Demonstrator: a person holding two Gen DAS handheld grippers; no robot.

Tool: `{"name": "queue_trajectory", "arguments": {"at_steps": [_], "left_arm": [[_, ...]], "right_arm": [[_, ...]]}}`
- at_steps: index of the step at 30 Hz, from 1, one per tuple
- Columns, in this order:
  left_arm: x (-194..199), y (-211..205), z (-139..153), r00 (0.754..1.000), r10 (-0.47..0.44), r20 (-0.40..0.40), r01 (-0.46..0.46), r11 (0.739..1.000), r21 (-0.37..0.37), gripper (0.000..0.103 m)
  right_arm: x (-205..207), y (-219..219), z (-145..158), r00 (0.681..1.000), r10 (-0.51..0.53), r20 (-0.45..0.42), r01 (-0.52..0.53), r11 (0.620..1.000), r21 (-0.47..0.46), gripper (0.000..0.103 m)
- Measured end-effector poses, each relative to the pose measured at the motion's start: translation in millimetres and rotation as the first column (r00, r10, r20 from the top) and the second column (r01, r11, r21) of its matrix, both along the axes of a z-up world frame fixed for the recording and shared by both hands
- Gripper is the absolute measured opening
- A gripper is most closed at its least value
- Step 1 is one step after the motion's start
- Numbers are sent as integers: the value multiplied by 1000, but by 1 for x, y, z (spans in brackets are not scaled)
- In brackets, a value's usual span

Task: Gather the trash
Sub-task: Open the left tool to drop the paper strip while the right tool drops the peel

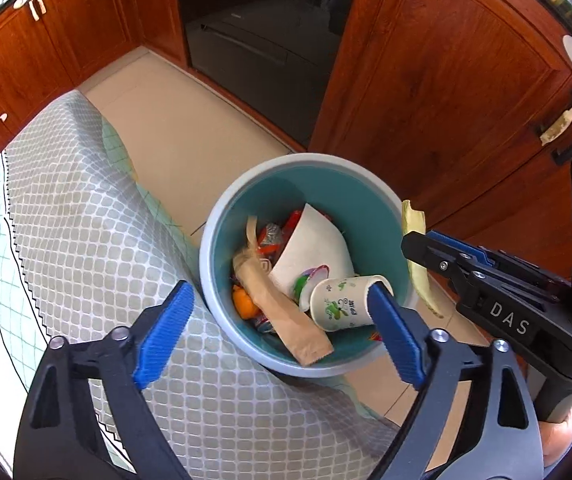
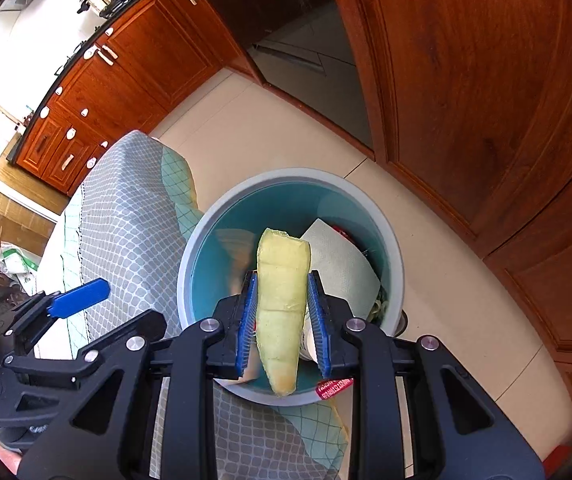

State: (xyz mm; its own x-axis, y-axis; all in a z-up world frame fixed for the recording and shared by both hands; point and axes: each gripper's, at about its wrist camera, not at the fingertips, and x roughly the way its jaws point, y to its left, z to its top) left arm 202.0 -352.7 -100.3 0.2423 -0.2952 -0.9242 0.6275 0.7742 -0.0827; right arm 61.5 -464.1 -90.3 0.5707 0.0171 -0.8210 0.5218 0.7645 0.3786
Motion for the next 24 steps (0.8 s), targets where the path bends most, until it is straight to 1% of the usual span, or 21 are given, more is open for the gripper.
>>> {"name": "queue_trajectory", "arguments": {"at_steps": [5,7,13,17,18,21,24], "left_arm": [[0,12,0,1000,14,11,-14,1000,-6,97],[-1,16,-1,1000,18,2,-18,1000,-5,98],[-5,37,9,999,43,5,-43,999,10,98],[-8,60,19,992,111,60,-110,994,-26,98],[-9,67,21,990,126,70,-124,992,-28,98],[-9,81,26,984,147,97,-147,989,-3,98],[-8,96,30,977,190,99,-189,982,-22,98]], "right_arm": [[7,4,-3,1000,17,-12,-17,1000,-2,24],[10,5,-3,1000,21,-16,-21,1000,-3,24],[19,10,-4,999,39,-21,-40,999,-7,24],[26,15,-1,998,59,-19,-60,998,-21,25],[27,16,-1,998,63,-18,-63,998,-23,25],[31,19,0,997,70,-20,-70,997,-33,27],[32,23,2,997,76,-21,-77,996,-45,31]]}}
